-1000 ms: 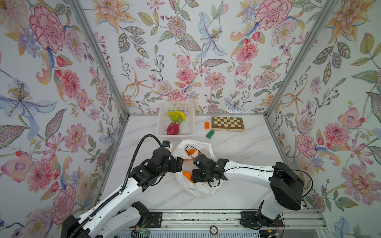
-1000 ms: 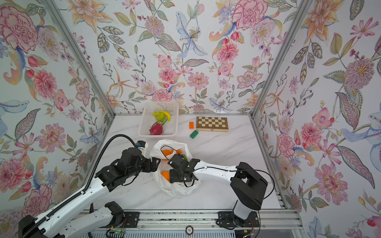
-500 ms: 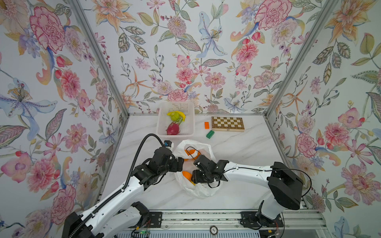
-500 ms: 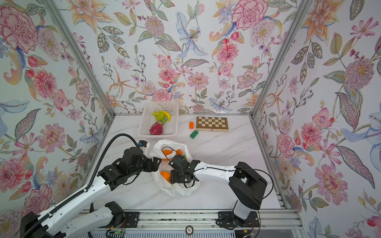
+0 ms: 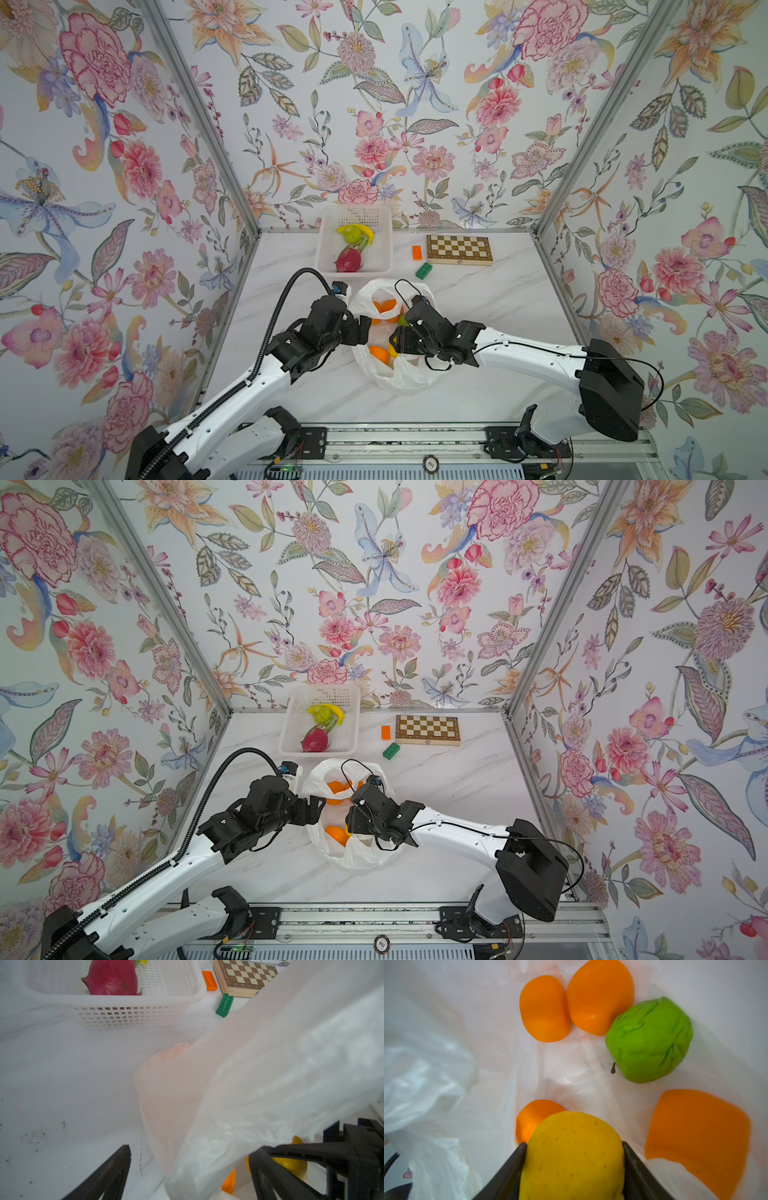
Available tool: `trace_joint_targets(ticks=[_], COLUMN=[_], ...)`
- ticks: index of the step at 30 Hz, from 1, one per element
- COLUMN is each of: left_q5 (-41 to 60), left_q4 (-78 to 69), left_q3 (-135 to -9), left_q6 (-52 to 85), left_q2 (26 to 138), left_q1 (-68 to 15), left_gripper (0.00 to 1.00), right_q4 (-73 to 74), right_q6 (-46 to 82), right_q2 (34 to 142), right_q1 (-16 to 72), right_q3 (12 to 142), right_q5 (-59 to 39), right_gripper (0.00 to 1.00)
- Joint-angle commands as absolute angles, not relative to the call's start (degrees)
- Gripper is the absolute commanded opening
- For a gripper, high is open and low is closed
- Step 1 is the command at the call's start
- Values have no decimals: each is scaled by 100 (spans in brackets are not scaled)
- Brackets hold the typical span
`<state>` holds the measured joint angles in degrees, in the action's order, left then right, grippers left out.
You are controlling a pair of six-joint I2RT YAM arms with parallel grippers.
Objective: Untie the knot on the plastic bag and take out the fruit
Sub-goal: 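Hold the bag rim with the left gripper while the right grasps the yellow apple, then lift the yellow apple out with the right gripper toward the left gripper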
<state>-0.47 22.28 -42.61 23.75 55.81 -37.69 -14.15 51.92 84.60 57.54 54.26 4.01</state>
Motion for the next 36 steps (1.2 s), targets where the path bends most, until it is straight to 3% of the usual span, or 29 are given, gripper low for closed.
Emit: trace_joint_targets(ticks=[1,8,20,36], left_q5=[-174,280,2411,3525], left_q4=[2054,1374,-699,-1701], left_q3=[-4228,-3948,-2922,-2944], left_q6=[2109,1629,529,73], left_q2=[5388,4805,3975,4790], left_q1=[-3809,-3813,-3811,-3850], left_gripper=[91,88,87,99], right_q4=[-1009,-328,625,1101], right_q6=[5269,5520,5818,5818], right_q2=[8252,7866,7013,6505], right_q1=[5714,5564,5346,5407], right_q3=[5320,5010,4473,4499], right_q5=[676,365,-547,-905], right_gripper=[40,40,39,40])
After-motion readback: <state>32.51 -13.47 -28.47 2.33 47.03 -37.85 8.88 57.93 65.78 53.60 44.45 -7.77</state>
